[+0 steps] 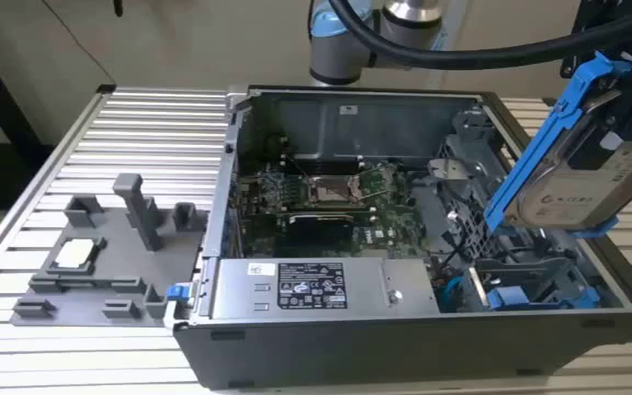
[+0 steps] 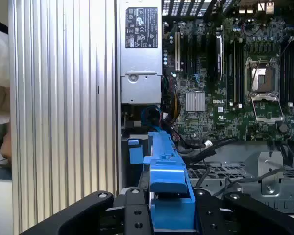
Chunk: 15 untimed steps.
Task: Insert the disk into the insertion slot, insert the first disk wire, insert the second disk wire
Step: 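Insert the disk into the insertion slot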
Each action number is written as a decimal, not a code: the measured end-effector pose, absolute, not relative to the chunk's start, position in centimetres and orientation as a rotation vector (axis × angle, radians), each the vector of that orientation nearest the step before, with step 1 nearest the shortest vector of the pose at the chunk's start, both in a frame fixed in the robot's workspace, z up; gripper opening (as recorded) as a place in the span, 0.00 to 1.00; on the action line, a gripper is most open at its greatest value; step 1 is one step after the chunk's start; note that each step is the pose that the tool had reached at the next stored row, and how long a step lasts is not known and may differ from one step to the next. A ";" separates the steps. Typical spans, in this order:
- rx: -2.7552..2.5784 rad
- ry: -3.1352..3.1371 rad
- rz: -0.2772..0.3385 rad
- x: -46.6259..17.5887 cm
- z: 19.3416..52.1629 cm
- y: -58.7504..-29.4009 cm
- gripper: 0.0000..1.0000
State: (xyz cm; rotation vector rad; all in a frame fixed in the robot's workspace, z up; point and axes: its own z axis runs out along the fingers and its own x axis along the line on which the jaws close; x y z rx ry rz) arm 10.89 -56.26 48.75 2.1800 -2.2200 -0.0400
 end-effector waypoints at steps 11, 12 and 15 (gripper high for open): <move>2.180 -2.220 -0.040 10.9 48.7 -56.3 0.33; 2.180 -2.220 -0.040 10.9 48.7 -56.3 0.33; 2.183 -2.223 -0.034 10.9 48.6 -56.3 0.33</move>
